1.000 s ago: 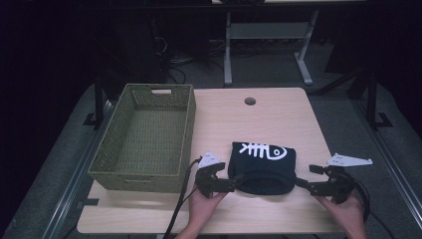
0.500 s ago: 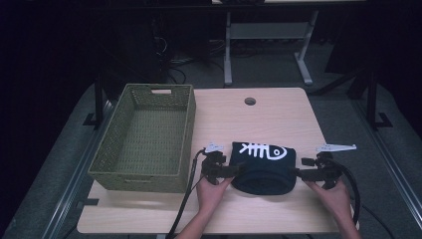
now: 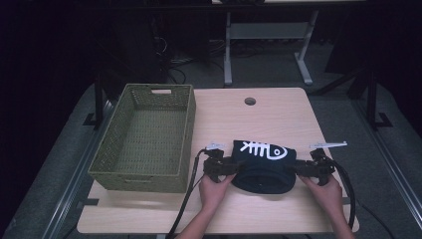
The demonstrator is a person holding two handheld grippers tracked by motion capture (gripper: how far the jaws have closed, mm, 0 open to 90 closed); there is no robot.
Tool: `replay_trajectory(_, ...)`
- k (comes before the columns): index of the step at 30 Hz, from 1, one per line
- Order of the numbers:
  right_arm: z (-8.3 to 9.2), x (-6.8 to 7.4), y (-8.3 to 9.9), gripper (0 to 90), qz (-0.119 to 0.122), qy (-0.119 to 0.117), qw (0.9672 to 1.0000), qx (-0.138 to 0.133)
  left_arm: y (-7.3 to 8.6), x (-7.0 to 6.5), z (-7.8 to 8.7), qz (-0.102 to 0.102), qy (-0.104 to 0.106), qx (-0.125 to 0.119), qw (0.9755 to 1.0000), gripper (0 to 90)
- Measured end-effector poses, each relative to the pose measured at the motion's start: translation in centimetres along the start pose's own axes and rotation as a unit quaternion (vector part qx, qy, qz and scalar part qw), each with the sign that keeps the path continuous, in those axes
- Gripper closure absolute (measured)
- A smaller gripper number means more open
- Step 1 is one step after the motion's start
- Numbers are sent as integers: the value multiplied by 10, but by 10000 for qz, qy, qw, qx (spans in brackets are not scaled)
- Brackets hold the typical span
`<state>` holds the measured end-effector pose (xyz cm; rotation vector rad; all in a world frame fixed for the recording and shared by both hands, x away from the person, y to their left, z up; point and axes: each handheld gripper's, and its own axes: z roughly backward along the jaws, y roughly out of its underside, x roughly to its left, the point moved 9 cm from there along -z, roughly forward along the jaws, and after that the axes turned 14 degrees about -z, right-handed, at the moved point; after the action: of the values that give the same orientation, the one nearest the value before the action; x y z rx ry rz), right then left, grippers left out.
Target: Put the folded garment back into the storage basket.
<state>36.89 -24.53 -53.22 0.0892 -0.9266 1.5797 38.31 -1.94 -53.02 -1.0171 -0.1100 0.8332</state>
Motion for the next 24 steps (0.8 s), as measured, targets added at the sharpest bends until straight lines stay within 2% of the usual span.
replay_trajectory(1,-2,1,0,497,-3,-25,10000,-27,0,-1,-1,27,39,8,10000,410)
replay_trajectory(2,-3,2,0,536,-28,-27,10000,-24,1,-1,-1,39,62,20,10000,441)
replay_trajectory(3,-3,2,0,536,-28,-27,10000,-24,1,-2,-1,54,96,61,9999,441)
replay_trajectory(5,-5,5,2,615,-105,-39,9999,59,2,-5,-1,12,137,91,9999,520)
replay_trajectory(7,-7,10,3,693,1,40,9998,178,1,-7,-1,-55,110,111,9999,599)
replay_trajectory(9,-6,11,3,718,19,38,9998,172,0,-8,1,-130,98,133,9998,622)
replay_trajectory(11,-4,14,3,765,38,-46,9999,149,-1,-10,2,-187,95,133,9997,686)
replay_trajectory(14,-2,18,4,777,156,-21,9997,160,-4,-15,5,-301,90,184,9993,699)
replay_trajectory(18,2,24,4,782,155,-89,9998,115,-7,-17,10,-336,111,163,9992,706)
replay_trajectory(24,14,41,2,783,329,-135,9994,-23,-15,-22,23,-451,107,134,9988,706)
